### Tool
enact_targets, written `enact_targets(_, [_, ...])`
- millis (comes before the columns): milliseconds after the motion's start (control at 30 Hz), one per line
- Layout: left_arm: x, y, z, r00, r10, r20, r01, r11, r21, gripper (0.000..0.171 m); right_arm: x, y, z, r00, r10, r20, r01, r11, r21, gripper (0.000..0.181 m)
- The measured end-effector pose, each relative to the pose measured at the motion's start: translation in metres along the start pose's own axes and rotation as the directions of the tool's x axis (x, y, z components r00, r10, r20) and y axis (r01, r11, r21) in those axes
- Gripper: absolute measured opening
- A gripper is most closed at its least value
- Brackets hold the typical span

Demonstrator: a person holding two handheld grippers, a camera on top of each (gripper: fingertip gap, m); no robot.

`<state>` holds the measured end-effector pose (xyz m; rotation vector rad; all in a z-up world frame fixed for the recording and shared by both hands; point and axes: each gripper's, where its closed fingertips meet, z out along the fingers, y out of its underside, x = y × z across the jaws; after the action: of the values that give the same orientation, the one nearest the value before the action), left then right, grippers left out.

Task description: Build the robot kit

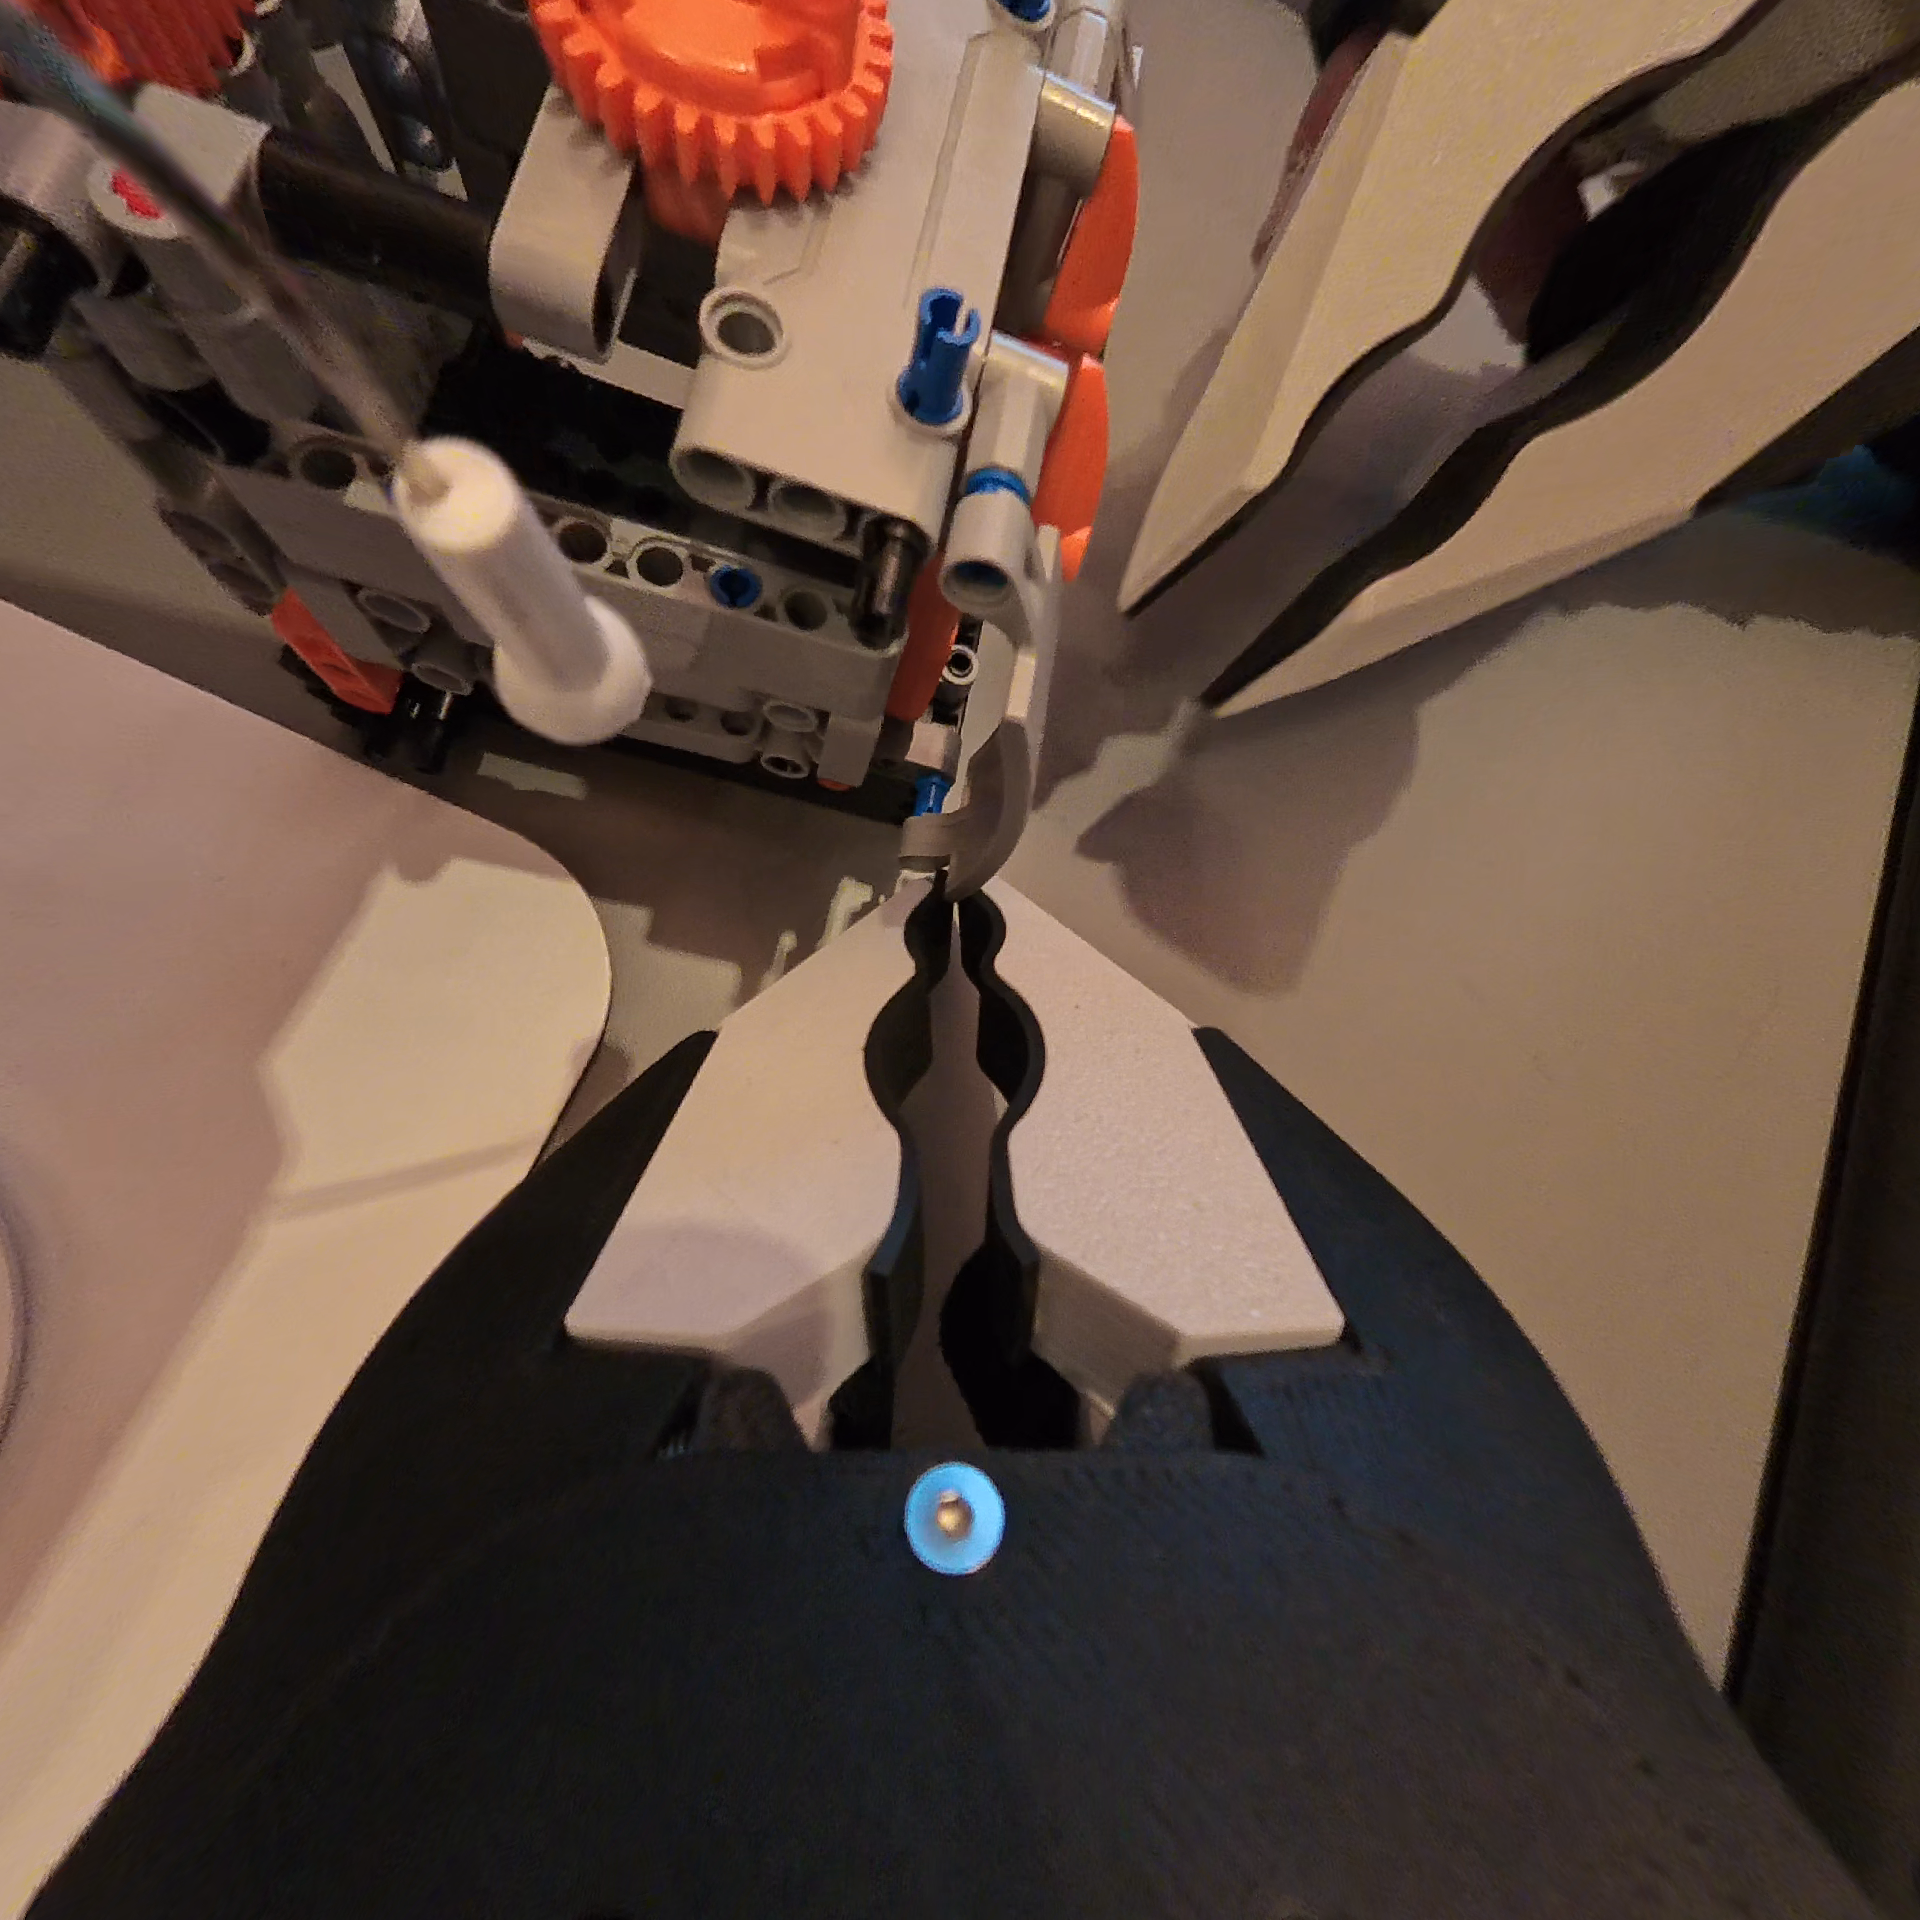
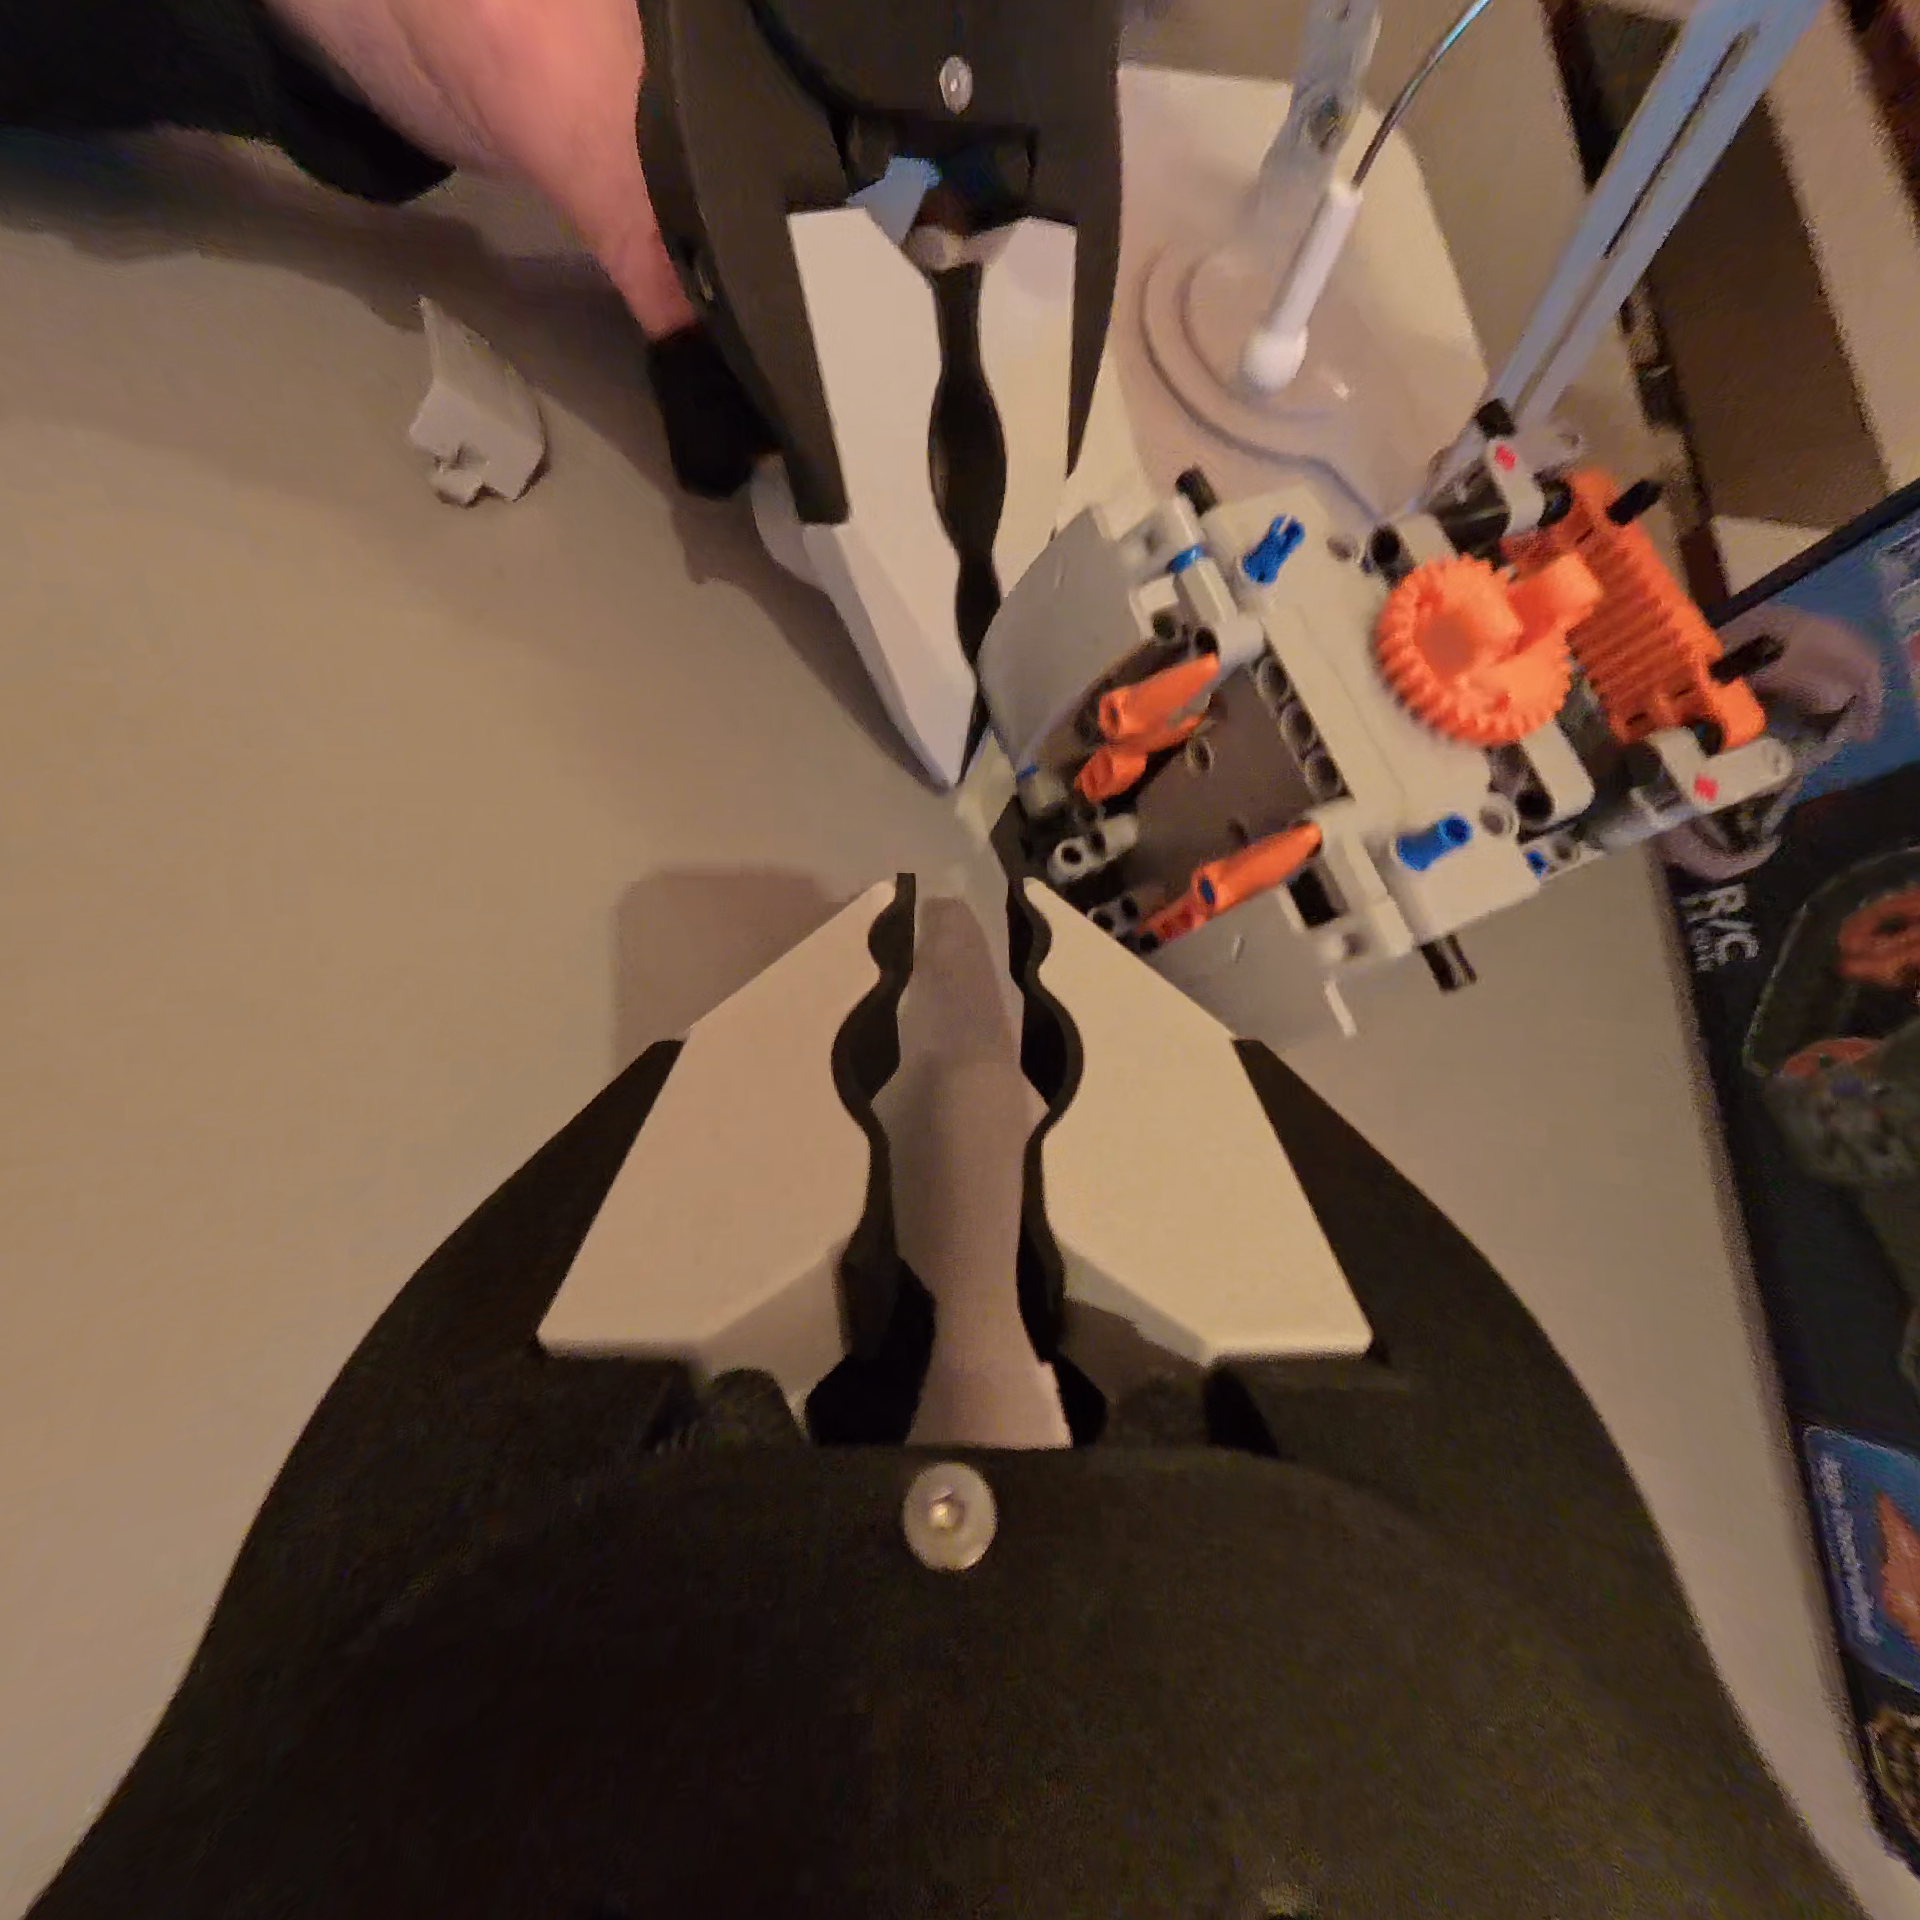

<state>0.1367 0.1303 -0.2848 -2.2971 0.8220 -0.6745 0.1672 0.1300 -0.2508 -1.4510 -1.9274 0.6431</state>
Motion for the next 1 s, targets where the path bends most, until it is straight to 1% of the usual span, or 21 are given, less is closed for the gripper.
enact_targets(33, [0.0,0.0,0.0,1.0,0.0,0.001,0.0,1.0,0.0,0.0,0.005,-0.001,0.005,0.999,-0.008,-0.04,0.008,1.0,0.009,0.014])
enact_targets(133, [0.001,-0.001,0.002,1.0,0.005,0.003,-0.005,1.0,0.002,0.0,0.015,0.01,0.022,0.993,-0.026,-0.117,0.023,1.0,-0.019,0.009])
enact_targets(200, [0.001,-0.002,0.002,1.0,0.004,-0.001,-0.004,1.0,0.005,0.0,0.015,0.012,0.028,0.991,-0.041,-0.129,0.039,0.999,-0.016,0.009])
enact_targets(333, [0.001,-0.003,0.004,1.0,0.005,-0.004,-0.005,1.0,0.007,0.0,0.015,0.006,0.028,0.986,-0.071,-0.148,0.073,0.997,0.011,0.007])
enact_targets(400, [0.002,-0.003,0.004,1.0,0.005,-0.008,-0.005,1.0,0.008,0.0,0.016,0.004,0.028,0.988,-0.057,-0.145,0.061,0.998,0.029,0.009])
enact_targets(467, [0.002,-0.004,0.005,1.0,0.008,-0.009,-0.008,1.0,0.006,0.0,0.017,0.0,0.029,0.986,-0.063,-0.156,0.072,0.996,0.052,0.016])
enact_targets(567, [0.002,-0.004,0.006,1.0,0.012,-0.007,-0.012,1.0,0.006,0.0,0.019,0.003,0.035,0.976,-0.107,-0.187,0.114,0.993,0.025,0.013])
enact_targets(667, [0.002,-0.005,0.006,1.0,0.008,-0.013,-0.008,1.0,0.008,0.0,0.022,0.003,0.034,0.98,-0.091,-0.179,0.099,0.995,0.035,0.006])
enact_targets(800, [0.003,0.001,0.015,0.999,0.034,-0.004,-0.035,0.999,-0.037,0.0,0.023,0.002,0.036,0.984,-0.09,-0.155,0.096,0.995,0.033,0.004])
enact_targets(867, [-0.001,0.001,0.01,0.999,0.047,0.022,-0.046,0.998,-0.051,0.0,0.024,0.001,0.037,0.984,-0.094,-0.151,0.099,0.995,0.029,0.004])
enact_targets(933, [-0.002,0.003,0.003,0.999,0.029,0.022,-0.028,0.999,-0.045,0.0,0.024,0.001,0.037,0.986,-0.085,-0.143,0.091,0.995,0.032,0.003])
enact_targets(1000, [-0.006,0.005,-0.005,0.998,0.032,0.059,-0.029,0.999,-0.046,0.0,0.024,0.001,0.037,0.987,-0.082,-0.136,0.087,0.996,0.03,0.003])
